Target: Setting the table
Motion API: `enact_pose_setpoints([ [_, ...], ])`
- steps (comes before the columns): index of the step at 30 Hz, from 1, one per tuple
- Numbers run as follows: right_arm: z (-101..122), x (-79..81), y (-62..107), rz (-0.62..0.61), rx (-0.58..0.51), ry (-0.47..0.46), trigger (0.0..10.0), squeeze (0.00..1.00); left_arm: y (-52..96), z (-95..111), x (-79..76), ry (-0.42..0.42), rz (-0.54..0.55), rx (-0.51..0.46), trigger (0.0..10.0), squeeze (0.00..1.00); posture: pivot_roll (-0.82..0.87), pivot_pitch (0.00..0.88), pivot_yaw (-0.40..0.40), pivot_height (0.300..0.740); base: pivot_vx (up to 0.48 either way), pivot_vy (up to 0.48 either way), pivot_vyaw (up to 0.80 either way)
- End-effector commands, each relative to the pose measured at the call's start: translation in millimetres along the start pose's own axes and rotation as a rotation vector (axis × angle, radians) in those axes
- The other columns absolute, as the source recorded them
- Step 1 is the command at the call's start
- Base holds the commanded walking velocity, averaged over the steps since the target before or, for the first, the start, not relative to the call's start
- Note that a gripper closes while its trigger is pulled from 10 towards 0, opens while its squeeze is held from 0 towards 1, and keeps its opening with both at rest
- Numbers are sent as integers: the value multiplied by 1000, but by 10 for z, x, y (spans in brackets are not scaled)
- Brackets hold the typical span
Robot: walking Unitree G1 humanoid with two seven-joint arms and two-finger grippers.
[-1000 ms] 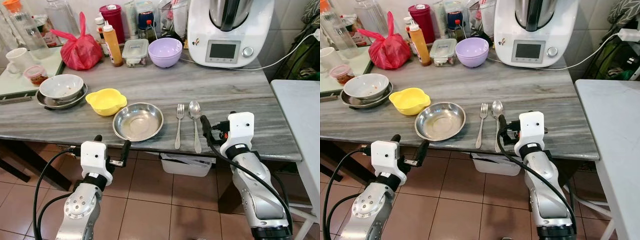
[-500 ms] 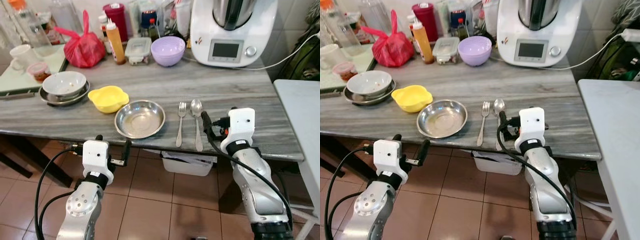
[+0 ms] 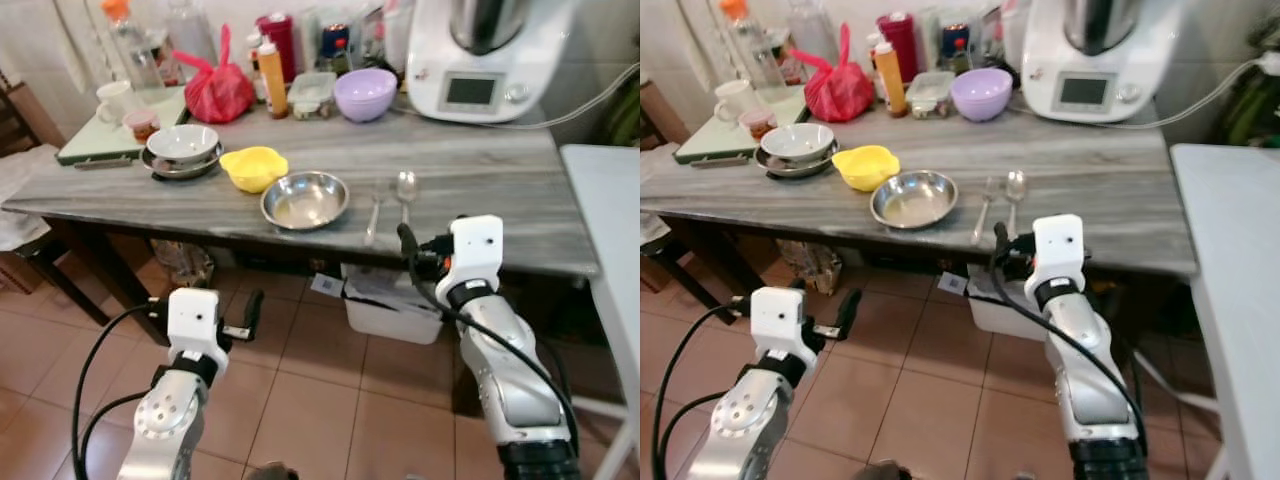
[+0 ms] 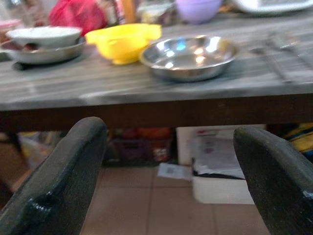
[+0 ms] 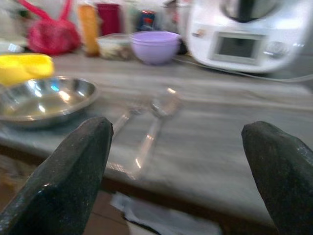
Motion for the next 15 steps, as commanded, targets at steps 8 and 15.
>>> enact_pose_setpoints([
  [8, 53, 62, -37, 10, -21, -6, 10000, 0, 13, -27, 58, -18, 13, 9, 10000, 0, -102, 50, 101, 740, -291, 0, 0],
  [15, 57, 43, -37, -2, -24, -3, 10000, 0, 10, -23, 53, -22, 11, 6, 10000, 0, -104, 53, 101, 740, -282, 0, 0],
])
Point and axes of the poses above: a point about 5 cm out from each wrist's last joint towards the gripper, its own y axis pointing back from the gripper into the wrist, its own z axis along the axis of the wrist's last joint, x = y × z, the point moved 5 cm from there along -y, pointing out of the wrist towards the gripper, and after that the axes turned 13 degrees about -y, right-handed, at the moved point
